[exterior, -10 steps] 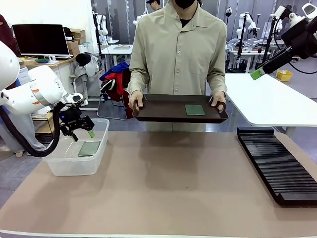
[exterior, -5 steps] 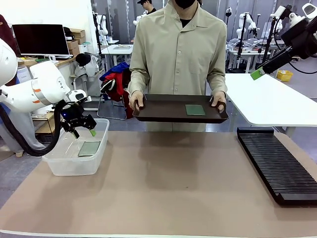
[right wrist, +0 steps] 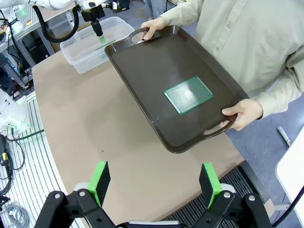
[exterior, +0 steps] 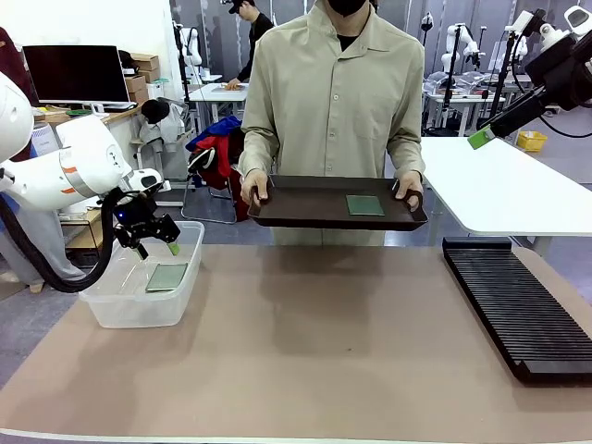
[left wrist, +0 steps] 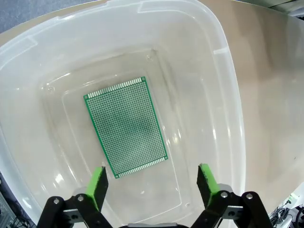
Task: Sort PCBs into racks and boxes based on the side picked up.
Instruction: If the short side of the Blank PCB is picked up, insert it into the PCB Rack ; if the long side is picked up, place it in the Organizing box, then pick up the Blank PCB handed by the Human.
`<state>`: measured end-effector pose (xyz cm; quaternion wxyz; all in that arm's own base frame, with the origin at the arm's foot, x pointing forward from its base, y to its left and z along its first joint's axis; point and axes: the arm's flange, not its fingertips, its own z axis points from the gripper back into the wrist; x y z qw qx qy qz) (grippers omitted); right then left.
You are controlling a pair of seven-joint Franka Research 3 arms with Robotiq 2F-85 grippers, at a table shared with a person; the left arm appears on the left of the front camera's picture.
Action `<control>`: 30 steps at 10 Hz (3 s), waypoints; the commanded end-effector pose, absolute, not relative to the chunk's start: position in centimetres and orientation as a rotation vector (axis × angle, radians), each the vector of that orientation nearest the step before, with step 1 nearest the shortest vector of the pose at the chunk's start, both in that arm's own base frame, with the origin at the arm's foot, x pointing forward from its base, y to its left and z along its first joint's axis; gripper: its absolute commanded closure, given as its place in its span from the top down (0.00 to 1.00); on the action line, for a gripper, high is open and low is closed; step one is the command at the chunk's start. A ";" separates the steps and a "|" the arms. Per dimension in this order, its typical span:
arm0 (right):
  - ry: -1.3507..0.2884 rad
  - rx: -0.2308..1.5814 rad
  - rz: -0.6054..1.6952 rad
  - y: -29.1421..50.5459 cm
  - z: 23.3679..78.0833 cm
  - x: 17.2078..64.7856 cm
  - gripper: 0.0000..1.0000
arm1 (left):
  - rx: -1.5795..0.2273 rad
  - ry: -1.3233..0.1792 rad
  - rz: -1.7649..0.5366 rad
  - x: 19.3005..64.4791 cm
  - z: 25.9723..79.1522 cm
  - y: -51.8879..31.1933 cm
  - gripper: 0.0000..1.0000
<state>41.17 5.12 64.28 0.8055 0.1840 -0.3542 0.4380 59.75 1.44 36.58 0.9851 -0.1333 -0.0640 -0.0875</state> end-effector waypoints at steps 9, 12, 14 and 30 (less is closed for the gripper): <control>-0.764 0.400 0.938 5.2 64.1 41.2 1.00 | -0.268 -0.129 -0.176 59.8 36.5 1.4 1.00; -0.764 0.400 0.938 5.2 64.1 41.2 1.00 | -0.317 -0.118 -0.480 55.5 41.5 2.0 1.00; -0.764 0.400 0.938 5.2 64.1 41.2 1.00 | -0.299 -0.155 -0.574 54.1 44.4 1.7 1.00; -0.764 0.400 0.938 5.2 64.1 41.2 1.00 | -0.338 -0.525 -0.995 47.3 57.0 -2.2 1.00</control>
